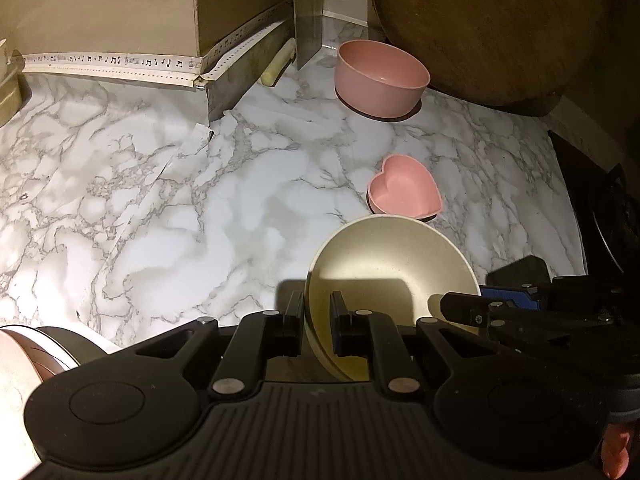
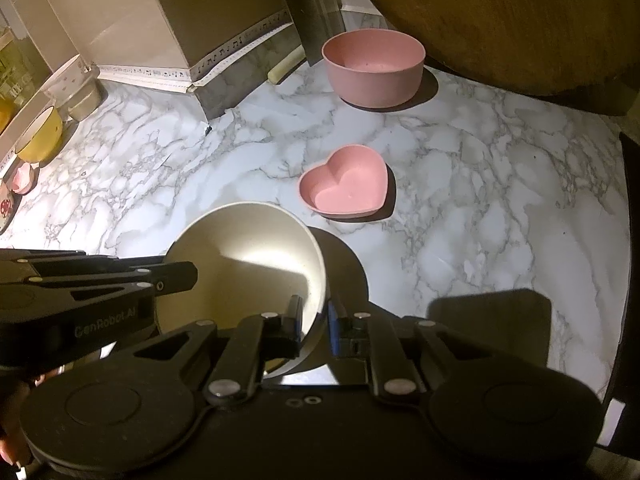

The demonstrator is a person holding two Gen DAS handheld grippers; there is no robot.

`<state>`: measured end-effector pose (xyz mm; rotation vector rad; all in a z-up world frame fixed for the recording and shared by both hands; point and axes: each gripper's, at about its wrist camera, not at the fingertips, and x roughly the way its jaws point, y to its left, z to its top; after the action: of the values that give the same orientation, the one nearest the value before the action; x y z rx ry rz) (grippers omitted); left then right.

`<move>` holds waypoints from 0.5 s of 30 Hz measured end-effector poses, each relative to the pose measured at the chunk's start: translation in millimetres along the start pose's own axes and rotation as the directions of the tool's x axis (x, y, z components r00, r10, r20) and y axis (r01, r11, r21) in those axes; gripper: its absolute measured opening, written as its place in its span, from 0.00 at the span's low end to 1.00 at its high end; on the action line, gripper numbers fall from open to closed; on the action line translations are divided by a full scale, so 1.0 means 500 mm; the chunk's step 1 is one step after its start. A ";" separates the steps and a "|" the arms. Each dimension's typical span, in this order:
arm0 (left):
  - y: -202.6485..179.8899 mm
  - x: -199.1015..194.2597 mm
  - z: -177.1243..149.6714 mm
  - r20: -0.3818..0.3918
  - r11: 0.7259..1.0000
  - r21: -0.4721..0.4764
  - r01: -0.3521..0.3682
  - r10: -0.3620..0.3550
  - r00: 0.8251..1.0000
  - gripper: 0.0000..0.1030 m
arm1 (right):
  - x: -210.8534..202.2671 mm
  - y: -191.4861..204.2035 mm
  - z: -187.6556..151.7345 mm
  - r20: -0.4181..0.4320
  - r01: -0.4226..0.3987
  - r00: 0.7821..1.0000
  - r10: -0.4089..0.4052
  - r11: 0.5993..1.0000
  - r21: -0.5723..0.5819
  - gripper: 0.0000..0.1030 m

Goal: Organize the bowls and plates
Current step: 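Lift the cream bowl with both grippers and carry it along the counter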

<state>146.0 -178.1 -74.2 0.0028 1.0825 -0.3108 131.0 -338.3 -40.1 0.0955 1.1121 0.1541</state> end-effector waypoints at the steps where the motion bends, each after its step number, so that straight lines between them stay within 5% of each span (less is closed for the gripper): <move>1: 0.002 0.000 0.000 0.000 1.000 -0.003 0.003 -0.003 1.000 0.12 | 0.001 0.001 0.000 -0.001 0.002 1.000 -0.002 1.000 -0.001 0.14; 15: 0.011 -0.023 -0.001 0.030 1.000 0.030 0.009 -0.010 1.000 0.13 | -0.025 0.011 0.009 0.044 -0.004 0.999 0.005 1.000 -0.021 0.25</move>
<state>141.8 -169.9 -65.1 0.0195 1.0484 -0.3346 129.2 -335.3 -26.0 0.0824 1.0662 0.1666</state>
